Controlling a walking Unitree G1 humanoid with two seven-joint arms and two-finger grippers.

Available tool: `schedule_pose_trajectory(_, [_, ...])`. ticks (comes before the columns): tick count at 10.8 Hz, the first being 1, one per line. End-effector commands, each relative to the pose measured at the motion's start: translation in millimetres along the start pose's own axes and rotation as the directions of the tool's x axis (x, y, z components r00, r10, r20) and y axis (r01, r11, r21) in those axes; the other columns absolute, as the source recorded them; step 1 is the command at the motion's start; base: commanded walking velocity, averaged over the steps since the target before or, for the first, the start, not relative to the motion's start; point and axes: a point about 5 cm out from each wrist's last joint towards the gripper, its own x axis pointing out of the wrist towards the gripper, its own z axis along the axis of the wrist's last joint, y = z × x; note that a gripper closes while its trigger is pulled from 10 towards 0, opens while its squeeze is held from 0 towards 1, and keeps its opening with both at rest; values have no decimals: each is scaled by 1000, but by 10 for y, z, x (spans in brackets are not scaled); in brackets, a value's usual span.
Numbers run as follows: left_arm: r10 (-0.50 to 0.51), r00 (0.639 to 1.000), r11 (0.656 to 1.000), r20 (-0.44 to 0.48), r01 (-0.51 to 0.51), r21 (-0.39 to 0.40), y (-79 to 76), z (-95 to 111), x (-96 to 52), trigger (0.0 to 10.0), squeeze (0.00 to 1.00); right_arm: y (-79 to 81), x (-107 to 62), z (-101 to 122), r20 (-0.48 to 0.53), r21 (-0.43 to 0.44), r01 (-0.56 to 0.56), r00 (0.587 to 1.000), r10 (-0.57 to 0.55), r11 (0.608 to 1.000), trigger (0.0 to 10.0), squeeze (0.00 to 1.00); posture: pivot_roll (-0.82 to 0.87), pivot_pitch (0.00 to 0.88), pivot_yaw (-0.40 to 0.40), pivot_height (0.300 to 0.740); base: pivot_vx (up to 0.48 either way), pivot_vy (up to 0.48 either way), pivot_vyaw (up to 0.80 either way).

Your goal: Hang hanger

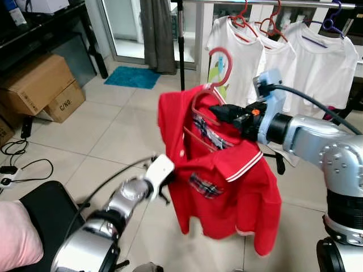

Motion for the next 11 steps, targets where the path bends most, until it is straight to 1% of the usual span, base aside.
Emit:
schedule_pose_trajectory(1, [17, 991, 998, -129, -24, -50, -21, -304, -77, 0, 0, 2, -71, 306, 149, -91, 49, 988, -35, 995, 0, 0, -210, 0, 48, 740, 0, 0, 0])
schedule_pose_trajectory(3, [45, 986, 993, -162, -61, -97, -14, -426, -128, 0, 0, -59, -53, 352, 191, -81, 99, 978, -82, 992, 0, 0, -200, 0, 37, 740, 0, 0, 0])
schedule_pose_trajectory(5, [79, 974, 988, -213, -105, -114, 23, -551, -194, 0, 0, -104, -42, 358, 221, -53, 139, 967, -124, 989, 0, 0, -191, 0, 39, 740, 0, 0, 0])
schedule_pose_trajectory(6, [85, 979, 987, -188, -108, -120, 41, -560, -217, 0, 0, -111, -36, 339, 223, -50, 151, 965, -136, 987, 0, 0, -194, 0, 47, 740, 0, 0, 0])
schedule_pose_trajectory(7, [70, 990, 979, -124, -92, -182, 50, -508, -215, 10000, 0, -123, -39, 309, 218, -47, 165, 964, -151, 985, 0, 0, -194, 0, 52, 740, 0, 0, 0])
schedule_pose_trajectory(8, [78, 997, 966, -10, -78, -248, 124, -400, -234, 10000, 1000, -158, -57, 251, 207, -41, 193, 961, -181, 980, 0, 0, -184, 0, 58, 740, 0, 0, 0])
schedule_pose_trajectory(9, [133, 981, 944, 141, -82, -321, 259, -242, -286, 10000, 1000, -187, -69, 180, 197, -30, 217, 958, -207, 976, 0, 0, -176, 0, 55, 740, 0, 0, 0])
schedule_pose_trajectory(10, [121, 954, 951, 274, -32, -309, 348, -123, -379, 10000, 1000, -191, -39, 86, 177, -32, 233, 958, -224, 972, 0, 0, -160, 0, 56, 740, 0, 0, 0])
schedule_pose_trajectory(11, [92, 945, 962, 313, -3, -273, 355, -99, -423, 10000, 1000, -184, -18, 57, 171, -35, 235, 959, -226, 971, 0, 0, -155, 0, 56, 740, 0, 0, 0])
